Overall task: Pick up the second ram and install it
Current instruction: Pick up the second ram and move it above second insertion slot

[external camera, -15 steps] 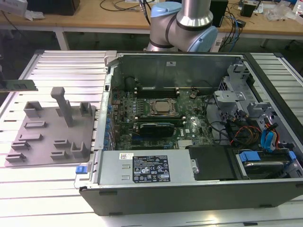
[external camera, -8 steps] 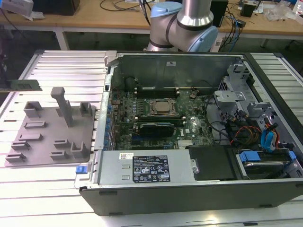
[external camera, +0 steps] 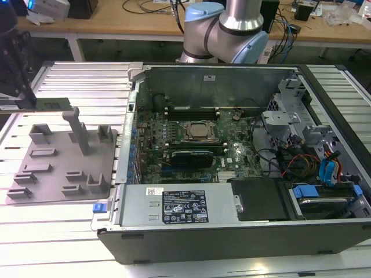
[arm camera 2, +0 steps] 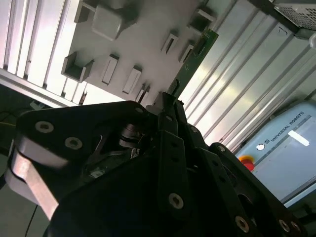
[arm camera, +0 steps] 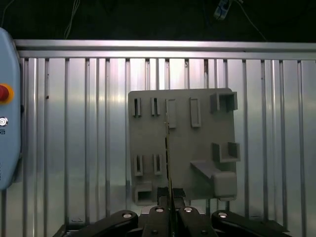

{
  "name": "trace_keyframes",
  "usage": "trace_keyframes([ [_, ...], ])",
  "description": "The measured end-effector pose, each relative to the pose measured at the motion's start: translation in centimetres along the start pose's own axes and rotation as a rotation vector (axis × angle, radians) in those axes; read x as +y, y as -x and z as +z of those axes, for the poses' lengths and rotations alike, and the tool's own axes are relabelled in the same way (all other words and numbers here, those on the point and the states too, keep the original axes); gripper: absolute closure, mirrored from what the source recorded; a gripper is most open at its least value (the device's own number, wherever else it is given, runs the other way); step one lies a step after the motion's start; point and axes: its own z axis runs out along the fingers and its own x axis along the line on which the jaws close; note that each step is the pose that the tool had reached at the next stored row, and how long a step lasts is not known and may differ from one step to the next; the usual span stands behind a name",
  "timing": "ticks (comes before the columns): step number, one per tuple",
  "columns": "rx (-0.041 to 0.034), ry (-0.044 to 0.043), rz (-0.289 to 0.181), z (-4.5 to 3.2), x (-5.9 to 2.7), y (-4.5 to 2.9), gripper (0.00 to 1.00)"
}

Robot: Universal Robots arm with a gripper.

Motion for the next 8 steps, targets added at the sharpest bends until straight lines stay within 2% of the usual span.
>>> trace_keyframes([
  [3, 0.0002, 0.0000, 0.000, -0.05, -1.29, 0.01, 0.89],
  [8, 0.0002, 0.0001, 0.000, -0.11, -2.64, 0.02, 0.89],
])
